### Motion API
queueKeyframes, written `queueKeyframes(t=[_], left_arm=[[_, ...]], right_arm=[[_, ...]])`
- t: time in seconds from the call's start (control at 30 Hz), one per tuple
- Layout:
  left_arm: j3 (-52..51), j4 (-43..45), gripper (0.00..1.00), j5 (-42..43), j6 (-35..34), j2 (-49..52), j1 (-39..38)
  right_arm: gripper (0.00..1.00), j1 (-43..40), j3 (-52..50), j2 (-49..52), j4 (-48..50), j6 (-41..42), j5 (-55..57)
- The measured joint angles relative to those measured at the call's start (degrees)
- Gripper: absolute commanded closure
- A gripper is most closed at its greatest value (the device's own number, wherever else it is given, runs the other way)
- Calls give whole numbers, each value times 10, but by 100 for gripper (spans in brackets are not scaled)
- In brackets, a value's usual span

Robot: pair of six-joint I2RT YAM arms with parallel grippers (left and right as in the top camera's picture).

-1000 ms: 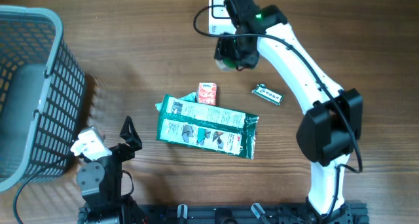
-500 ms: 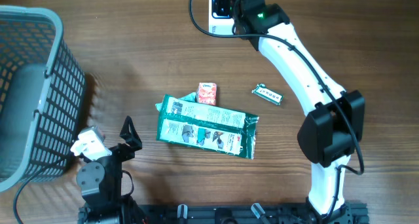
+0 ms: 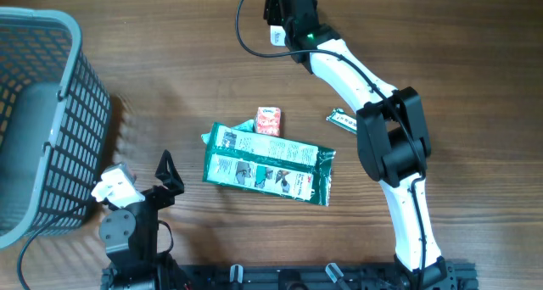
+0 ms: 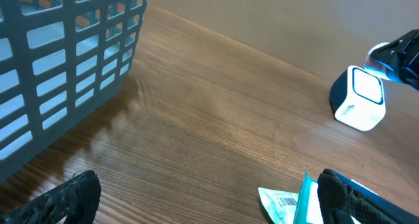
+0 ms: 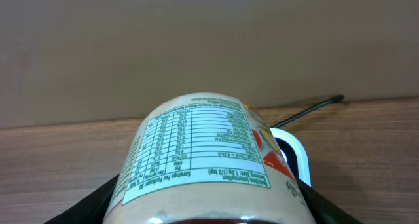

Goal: Scan the item barcode
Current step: 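Carry the jar to the right edge of the table and release it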

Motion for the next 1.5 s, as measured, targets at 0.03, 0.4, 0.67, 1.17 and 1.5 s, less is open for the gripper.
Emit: queueKeyframes(t=[0.03,0.4,0.67,1.17,1.5], left_arm=[[0,0,0,0,0,0,0],[0,0,0,0,0,0,0],[0,0,0,0,0,0,0],[0,0,0,0,0,0,0],[0,0,0,0,0,0,0]], right_arm=[[43,0,0,0,-1,0,0],[43,0,0,-84,-179,-2,-24],[43,-56,5,-227,-484,78,-22],[38,-362,4,-221,-718,37,-22],[23,-618,4,-82,-648,2,-93]])
